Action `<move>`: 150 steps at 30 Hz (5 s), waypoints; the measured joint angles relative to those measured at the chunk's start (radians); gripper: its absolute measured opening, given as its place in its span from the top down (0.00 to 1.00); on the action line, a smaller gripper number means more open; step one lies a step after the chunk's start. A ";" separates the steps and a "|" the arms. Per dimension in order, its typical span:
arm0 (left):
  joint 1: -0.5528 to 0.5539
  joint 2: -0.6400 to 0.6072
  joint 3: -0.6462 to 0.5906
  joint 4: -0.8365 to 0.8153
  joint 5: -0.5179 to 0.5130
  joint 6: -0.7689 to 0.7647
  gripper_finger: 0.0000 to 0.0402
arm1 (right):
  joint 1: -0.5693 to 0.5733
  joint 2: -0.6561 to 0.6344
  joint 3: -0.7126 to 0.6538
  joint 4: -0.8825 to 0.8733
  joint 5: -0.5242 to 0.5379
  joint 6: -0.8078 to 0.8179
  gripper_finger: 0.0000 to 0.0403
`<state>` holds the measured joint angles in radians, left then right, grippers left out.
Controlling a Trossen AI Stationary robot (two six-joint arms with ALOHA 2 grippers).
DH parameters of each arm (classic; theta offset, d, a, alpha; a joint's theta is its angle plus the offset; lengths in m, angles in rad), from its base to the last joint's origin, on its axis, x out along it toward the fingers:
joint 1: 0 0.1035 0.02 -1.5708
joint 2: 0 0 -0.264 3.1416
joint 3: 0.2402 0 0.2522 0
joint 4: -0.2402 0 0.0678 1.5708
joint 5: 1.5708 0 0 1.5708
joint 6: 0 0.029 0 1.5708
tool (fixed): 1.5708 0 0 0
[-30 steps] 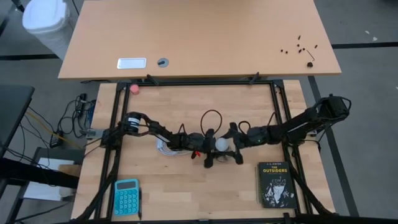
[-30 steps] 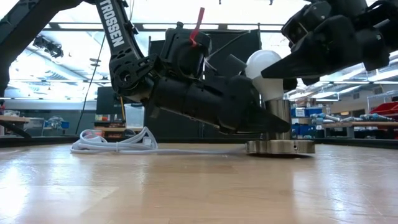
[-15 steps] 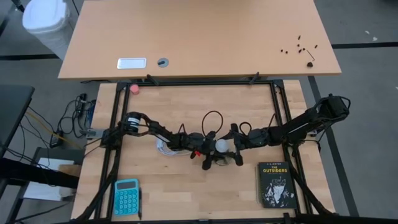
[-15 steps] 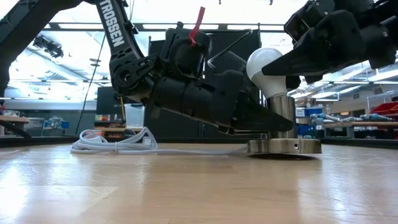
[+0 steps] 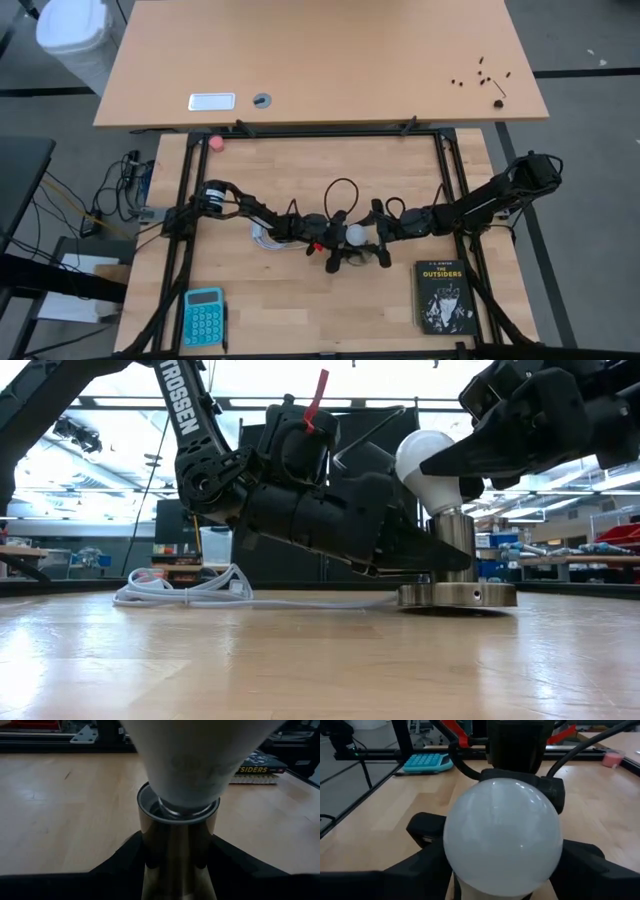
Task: Screw lightbulb
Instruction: Insert the white lightbulb into the silver lamp
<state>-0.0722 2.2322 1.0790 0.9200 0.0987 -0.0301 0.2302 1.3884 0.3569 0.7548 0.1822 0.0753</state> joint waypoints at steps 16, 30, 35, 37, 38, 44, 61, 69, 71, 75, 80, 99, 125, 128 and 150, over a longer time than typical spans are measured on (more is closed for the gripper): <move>0.000 0.000 0.000 0.001 -0.026 0.000 0.57 | 0.014 0.001 0.000 -0.008 0.000 0.004 0.43; 0.000 0.000 0.000 0.002 -0.054 0.000 0.57 | 0.071 0.001 -0.068 0.016 0.144 0.059 0.43; 0.000 0.000 0.000 0.002 -0.057 0.000 0.57 | 0.087 0.001 -0.090 0.037 0.167 0.090 0.43; 0.000 0.000 0.000 0.002 -0.057 0.000 0.57 | 0.089 0.001 -0.083 0.034 0.168 0.084 0.43; 0.000 0.000 0.000 0.003 -0.057 0.000 0.57 | 0.089 0.001 -0.078 0.035 0.168 0.078 0.43; 0.000 0.000 0.000 0.003 -0.063 0.000 0.57 | 0.089 0.001 -0.069 0.035 0.168 0.064 0.43; 0.000 0.000 0.000 0.003 -0.239 -0.027 0.57 | 0.088 0.001 -0.068 -0.025 0.292 0.179 0.43; -0.001 0.000 0.000 0.011 -0.281 -0.039 0.57 | 0.088 0.001 -0.049 -0.040 0.330 0.221 0.43; -0.001 0.001 0.000 0.008 -0.297 -0.058 0.57 | 0.085 0.001 -0.030 -0.071 0.339 0.228 0.43; -0.001 0.002 0.000 0.004 -0.347 -0.077 0.57 | 0.073 0.000 0.015 -0.196 0.355 0.294 0.43; -0.001 0.002 0.000 0.003 -0.380 -0.087 0.57 | 0.074 0.000 0.038 -0.240 0.400 0.333 0.43; -0.002 0.002 0.000 0.009 -0.491 -0.158 0.57 | -0.017 0.000 0.039 -0.287 0.404 0.526 0.43; -0.003 0.001 0.000 -0.012 -0.476 -0.155 0.57 | -0.011 -0.003 0.039 -0.277 0.264 0.343 0.35; -0.003 0.001 0.000 -0.014 -0.476 -0.154 0.57 | -0.011 -0.021 0.040 -0.306 0.246 0.343 0.33; -0.001 0.000 0.001 -0.023 -0.453 -0.157 0.57 | 0.012 0.011 0.540 -1.337 0.236 0.260 0.30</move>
<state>-0.0734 2.2318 1.0801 0.8974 -0.3546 -0.1870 0.2418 1.3992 0.8971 -0.5818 0.4182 0.3353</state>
